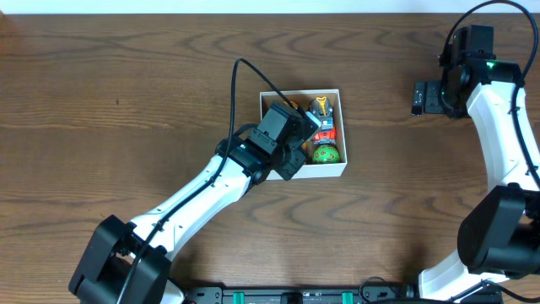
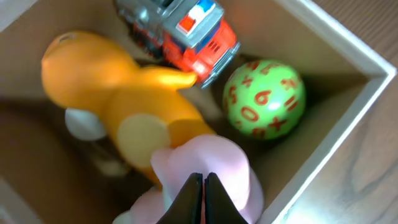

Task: Pack container
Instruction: 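Open the left gripper to release the duck inside the box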

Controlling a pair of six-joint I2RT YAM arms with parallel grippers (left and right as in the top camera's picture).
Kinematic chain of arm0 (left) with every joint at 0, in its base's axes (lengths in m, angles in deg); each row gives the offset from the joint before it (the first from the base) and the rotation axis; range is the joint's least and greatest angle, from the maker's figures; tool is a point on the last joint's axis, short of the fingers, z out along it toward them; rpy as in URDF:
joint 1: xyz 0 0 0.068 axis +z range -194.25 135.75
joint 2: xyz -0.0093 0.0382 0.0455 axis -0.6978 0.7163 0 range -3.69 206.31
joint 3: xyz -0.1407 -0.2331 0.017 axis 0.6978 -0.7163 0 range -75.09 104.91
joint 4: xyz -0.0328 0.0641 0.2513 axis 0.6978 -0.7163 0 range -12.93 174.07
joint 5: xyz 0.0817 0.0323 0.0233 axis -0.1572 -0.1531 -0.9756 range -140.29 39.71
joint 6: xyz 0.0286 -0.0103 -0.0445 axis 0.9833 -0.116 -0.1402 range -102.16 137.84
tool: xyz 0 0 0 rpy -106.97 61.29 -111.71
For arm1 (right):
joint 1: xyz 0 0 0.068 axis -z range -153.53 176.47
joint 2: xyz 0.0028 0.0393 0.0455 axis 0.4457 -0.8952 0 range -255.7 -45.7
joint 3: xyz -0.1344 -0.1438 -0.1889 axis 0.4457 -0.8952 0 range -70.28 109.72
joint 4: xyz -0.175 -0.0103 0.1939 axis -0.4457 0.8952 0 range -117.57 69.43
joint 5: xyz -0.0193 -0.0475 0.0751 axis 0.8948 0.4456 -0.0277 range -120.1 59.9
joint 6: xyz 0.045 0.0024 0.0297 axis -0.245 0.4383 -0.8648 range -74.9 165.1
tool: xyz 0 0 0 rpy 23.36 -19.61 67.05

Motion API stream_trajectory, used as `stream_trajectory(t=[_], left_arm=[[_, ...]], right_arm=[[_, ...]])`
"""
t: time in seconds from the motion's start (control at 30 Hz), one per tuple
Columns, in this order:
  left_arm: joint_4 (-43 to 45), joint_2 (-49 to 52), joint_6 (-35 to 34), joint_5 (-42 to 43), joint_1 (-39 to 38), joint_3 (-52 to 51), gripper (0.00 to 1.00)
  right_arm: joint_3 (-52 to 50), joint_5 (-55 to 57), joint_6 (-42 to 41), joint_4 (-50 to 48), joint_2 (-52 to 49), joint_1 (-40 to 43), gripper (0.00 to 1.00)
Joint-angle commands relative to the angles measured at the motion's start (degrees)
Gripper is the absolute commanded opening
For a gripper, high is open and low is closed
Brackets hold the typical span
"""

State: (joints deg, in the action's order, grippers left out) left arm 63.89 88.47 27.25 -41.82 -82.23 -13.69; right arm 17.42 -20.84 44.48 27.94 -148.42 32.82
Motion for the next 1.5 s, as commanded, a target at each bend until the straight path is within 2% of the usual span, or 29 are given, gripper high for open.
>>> stream_trajectory(t=[0.0,0.57,1.07,1.1,1.13,1.17,1.2,1.3,1.37,1.47], left_arm=[[-0.5,1.3,0.4,-2.5,0.0,-0.4,0.06],[4.6,10.6,0.4,-2.5,0.0,-0.4,0.06],[4.9,0.0,0.4,-2.5,0.0,-0.4,0.07],[4.9,-0.9,0.4,-2.5,0.0,-0.4,0.09],[4.9,-1.5,0.4,-2.5,0.0,-0.4,0.17],[4.9,-2.0,0.4,-2.5,0.0,-0.4,0.30],[4.9,-2.5,0.3,-2.5,0.0,-0.4,0.34],[4.9,-3.1,0.3,-2.5,0.0,-0.4,0.36],[4.9,-3.1,0.4,-2.5,0.0,-0.4,0.42],[5.0,-3.1,0.3,-3.2,0.0,-0.4,0.46]], right_arm=[[0.0,0.4,0.5,0.0,0.8,0.4,0.99],[0.0,0.4,0.5,0.0,0.8,0.4,0.99],[0.0,0.4,0.5,0.0,0.8,0.4,0.99],[0.0,0.4,0.5,0.0,0.8,0.4,0.99],[0.0,0.4,0.5,0.0,0.8,0.4,0.99],[0.0,0.4,0.5,0.0,0.8,0.4,0.99],[0.0,0.4,0.5,0.0,0.8,0.4,0.99],[0.0,0.4,0.5,0.0,0.8,0.4,0.99],[0.0,0.4,0.5,0.0,0.8,0.4,0.99],[0.0,0.4,0.5,0.0,0.8,0.4,0.99]])
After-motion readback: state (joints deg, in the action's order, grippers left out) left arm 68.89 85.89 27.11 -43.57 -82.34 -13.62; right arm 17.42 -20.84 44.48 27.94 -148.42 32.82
